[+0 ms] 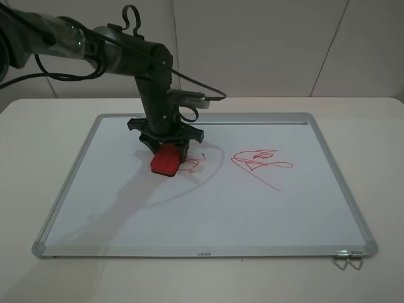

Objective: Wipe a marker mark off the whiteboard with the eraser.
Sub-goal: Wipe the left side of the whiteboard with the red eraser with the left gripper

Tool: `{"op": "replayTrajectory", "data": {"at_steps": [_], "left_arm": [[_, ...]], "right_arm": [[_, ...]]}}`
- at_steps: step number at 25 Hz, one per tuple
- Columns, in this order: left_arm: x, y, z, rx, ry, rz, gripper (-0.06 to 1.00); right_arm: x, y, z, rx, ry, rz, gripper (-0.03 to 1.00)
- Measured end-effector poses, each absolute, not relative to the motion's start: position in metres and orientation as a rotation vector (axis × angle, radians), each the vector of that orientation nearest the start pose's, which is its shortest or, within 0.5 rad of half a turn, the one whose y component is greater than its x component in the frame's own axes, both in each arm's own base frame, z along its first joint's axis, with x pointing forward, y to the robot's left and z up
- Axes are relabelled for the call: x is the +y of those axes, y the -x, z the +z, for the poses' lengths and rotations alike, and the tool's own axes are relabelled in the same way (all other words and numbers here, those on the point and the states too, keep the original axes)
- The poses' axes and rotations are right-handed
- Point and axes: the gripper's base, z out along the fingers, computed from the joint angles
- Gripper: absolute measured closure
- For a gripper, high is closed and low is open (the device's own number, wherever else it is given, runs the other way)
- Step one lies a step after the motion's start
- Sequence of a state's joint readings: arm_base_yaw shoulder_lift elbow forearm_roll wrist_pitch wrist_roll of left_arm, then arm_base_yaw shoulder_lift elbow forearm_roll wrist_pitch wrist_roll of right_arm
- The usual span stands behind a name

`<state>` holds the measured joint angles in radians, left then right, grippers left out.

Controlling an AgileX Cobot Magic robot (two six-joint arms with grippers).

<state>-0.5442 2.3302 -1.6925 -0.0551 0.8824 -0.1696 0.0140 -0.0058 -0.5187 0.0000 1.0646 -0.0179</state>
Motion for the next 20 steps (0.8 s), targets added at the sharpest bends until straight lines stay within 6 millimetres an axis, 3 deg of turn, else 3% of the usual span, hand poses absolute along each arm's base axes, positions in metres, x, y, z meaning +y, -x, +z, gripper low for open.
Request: {"op": "replayTrajectory", "data": {"at_steps": [6, 12, 17, 20], "left_arm": [[-0.228, -0.4, 0.099, 2.987, -0.48, -0.129, 0.37], [-0.227, -0.4, 0.095, 2.981, -0.574, -0.143, 0.37], [-0.24, -0.395, 0.089, 2.96, -0.684, -0.095, 0.37], [-0.26, -0.385, 0.088, 2.923, -0.771, -0.093, 0.37]], "right_arm": [[0.0, 0.008, 0.282, 2.023, 0.032, -0.003, 0.14], [0.0, 0.008, 0.282, 2.023, 0.032, -0.003, 0.14], [0.0, 0.008, 0.282, 2.023, 0.032, -0.003, 0.14], [0.0, 0.008, 0.282, 2.023, 0.032, -0.003, 0.14]]}}
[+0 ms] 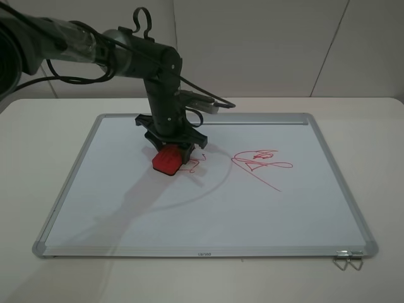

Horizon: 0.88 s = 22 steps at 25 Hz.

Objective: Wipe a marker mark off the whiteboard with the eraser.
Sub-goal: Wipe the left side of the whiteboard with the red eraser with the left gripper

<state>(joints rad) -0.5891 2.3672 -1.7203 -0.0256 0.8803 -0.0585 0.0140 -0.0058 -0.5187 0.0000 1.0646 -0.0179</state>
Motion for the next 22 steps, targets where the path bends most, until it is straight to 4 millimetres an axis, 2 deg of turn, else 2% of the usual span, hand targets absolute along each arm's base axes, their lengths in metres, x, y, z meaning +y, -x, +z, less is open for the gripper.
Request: {"op": "replayTrajectory", "data": {"at_steps": [4, 10, 15, 18, 22], "left_arm": [[-0.295, -0.365, 0.09, 2.877, -0.863, -0.159, 0.37], [-0.315, -0.35, 0.089, 2.854, -0.917, -0.193, 0.37], [-0.314, -0.351, 0.089, 2.861, -0.899, -0.197, 0.37], [-0.305, -0.36, 0.09, 2.896, -0.8, -0.217, 0.37], [-0.274, -0.381, 0.089, 2.93, -0.707, -0.164, 0.37]], "right_arm": [[0.0, 0.008, 0.282, 2.023, 0.032, -0.003, 0.14], [0.0, 0.008, 0.282, 2.023, 0.032, -0.003, 0.14], [0.0, 0.008, 0.282, 2.023, 0.032, -0.003, 0.14], [0.0, 0.008, 0.282, 2.023, 0.032, -0.003, 0.14], [0.0, 0.008, 0.282, 2.023, 0.032, -0.003, 0.14]]}}
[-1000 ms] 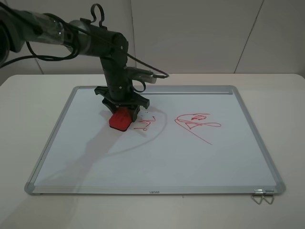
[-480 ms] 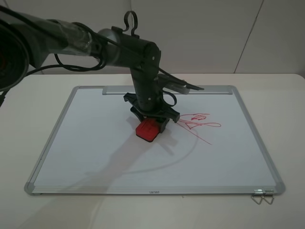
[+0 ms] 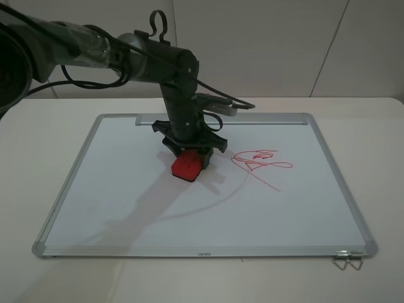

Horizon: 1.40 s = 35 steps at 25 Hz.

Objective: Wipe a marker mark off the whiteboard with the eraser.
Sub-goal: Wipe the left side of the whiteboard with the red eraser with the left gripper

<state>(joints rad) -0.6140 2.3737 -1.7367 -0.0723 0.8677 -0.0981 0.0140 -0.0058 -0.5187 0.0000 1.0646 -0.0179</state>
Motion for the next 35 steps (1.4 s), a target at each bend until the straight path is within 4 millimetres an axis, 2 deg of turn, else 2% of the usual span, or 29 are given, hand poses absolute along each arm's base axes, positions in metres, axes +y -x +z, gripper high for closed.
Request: {"op": "replayTrajectory", "data": {"at_steps": [3, 7, 16, 21, 35], "left_arm": [[-0.249, -0.396, 0.089, 2.955, -0.628, -0.134, 0.37], [-0.227, -0.408, 0.089, 2.982, -0.554, -0.12, 0.37], [-0.225, -0.408, 0.089, 2.976, -0.608, -0.142, 0.37], [-0.241, -0.401, 0.088, 2.939, -0.695, -0.113, 0.37], [-0.317, -0.356, 0.084, 2.848, -0.995, -0.105, 0.37]], "right_arm": [[0.0, 0.008, 0.282, 2.023, 0.032, -0.003, 0.14], [0.0, 0.008, 0.282, 2.023, 0.032, -0.003, 0.14], [0.0, 0.008, 0.282, 2.023, 0.032, -0.003, 0.14], [0.0, 0.008, 0.282, 2.023, 0.032, -0.003, 0.14], [0.0, 0.008, 0.282, 2.023, 0.032, -0.003, 0.14]]}}
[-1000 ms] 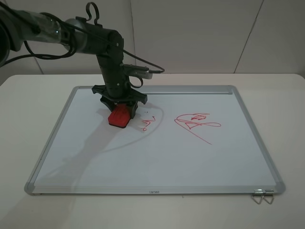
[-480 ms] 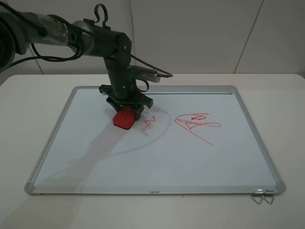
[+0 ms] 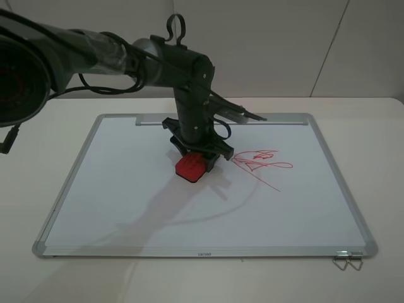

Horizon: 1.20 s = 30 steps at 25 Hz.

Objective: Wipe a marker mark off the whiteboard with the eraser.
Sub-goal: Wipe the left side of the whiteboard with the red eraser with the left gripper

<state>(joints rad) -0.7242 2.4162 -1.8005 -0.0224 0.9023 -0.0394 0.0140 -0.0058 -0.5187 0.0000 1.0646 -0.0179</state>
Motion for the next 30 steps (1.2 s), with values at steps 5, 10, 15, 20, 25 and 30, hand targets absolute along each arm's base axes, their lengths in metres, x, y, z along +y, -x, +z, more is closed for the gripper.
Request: {"op": "replayTrajectory", "data": {"at_steps": [5, 10, 15, 20, 25, 30], "left_arm": [[-0.321, -0.351, 0.084, 2.864, -0.993, -0.094, 0.37], [-0.321, -0.35, 0.083, 2.877, -0.968, -0.084, 0.37], [-0.314, -0.34, 0.082, 2.909, -0.973, -0.069, 0.37], [-0.305, -0.329, 0.083, 2.918, -0.966, -0.068, 0.37], [-0.299, -0.323, 0.087, 2.932, -0.928, -0.066, 0.37], [-0.297, -0.325, 0.088, 2.932, -0.879, -0.073, 0.37]], "right_arm": [[0.0, 0.008, 0.282, 2.023, 0.032, -0.003, 0.14], [0.0, 0.008, 0.282, 2.023, 0.032, -0.003, 0.14], [0.0, 0.008, 0.282, 2.023, 0.032, -0.003, 0.14], [0.0, 0.008, 0.282, 2.023, 0.032, -0.003, 0.14], [0.0, 0.008, 0.282, 2.023, 0.032, -0.003, 0.14], [0.0, 0.008, 0.282, 2.023, 0.032, -0.003, 0.14]]}}
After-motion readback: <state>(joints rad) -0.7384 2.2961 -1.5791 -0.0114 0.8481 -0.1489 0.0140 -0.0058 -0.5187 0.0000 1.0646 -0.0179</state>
